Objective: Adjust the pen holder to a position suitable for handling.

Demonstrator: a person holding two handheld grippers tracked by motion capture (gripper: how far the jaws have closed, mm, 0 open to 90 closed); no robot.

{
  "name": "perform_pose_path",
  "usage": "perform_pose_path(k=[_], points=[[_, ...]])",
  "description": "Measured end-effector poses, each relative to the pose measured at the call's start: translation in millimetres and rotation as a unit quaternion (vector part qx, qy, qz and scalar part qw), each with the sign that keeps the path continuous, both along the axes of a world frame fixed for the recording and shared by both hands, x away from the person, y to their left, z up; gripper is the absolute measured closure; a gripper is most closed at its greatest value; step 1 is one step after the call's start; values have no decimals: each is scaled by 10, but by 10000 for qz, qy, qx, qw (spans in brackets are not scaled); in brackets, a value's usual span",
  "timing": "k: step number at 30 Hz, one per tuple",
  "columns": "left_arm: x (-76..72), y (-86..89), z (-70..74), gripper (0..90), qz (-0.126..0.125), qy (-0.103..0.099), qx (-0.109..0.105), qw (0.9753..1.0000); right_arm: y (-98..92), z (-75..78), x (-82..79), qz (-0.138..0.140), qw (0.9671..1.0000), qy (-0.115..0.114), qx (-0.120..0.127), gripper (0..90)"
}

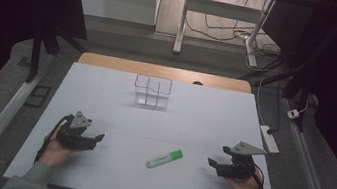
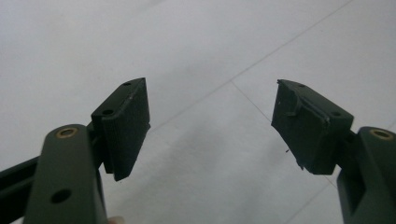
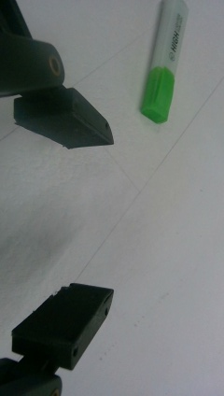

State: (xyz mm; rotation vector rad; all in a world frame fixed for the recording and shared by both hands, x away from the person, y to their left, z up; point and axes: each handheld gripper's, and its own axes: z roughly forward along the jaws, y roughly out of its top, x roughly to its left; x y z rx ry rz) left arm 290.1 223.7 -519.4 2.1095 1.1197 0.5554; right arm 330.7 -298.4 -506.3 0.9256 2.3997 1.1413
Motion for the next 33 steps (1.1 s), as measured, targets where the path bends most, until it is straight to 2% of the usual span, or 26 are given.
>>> perform_pose_path(k=[3,11,17,20,24,27,30,33], points=[[42,14,14,276,-9,-11,-73,10000,-1,-6,19,13,9999,56,113,218],[172,31,8,294,-30,54,-163,9998,48,-5,37,-5,10000,78,47,228],[334,-38,63,295,-104,48,-163,9998,49,8,41,-82,9999,92,84,229],[424,-79,94,295,-107,50,-220,9997,58,8,32,-69,9999,85,74,230],[516,-127,115,301,-136,63,-193,9997,50,-8,21,-44,9999,108,68,229],[652,-192,152,305,-177,58,-168,9997,27,-10,16,-59,9999,94,46,229],[744,-220,169,305,-159,22,-183,9997,20,-15,20,-80,9999,98,82,231],[811,-227,167,310,-134,75,-190,9997,27,-23,22,-75,9999,121,79,232]])
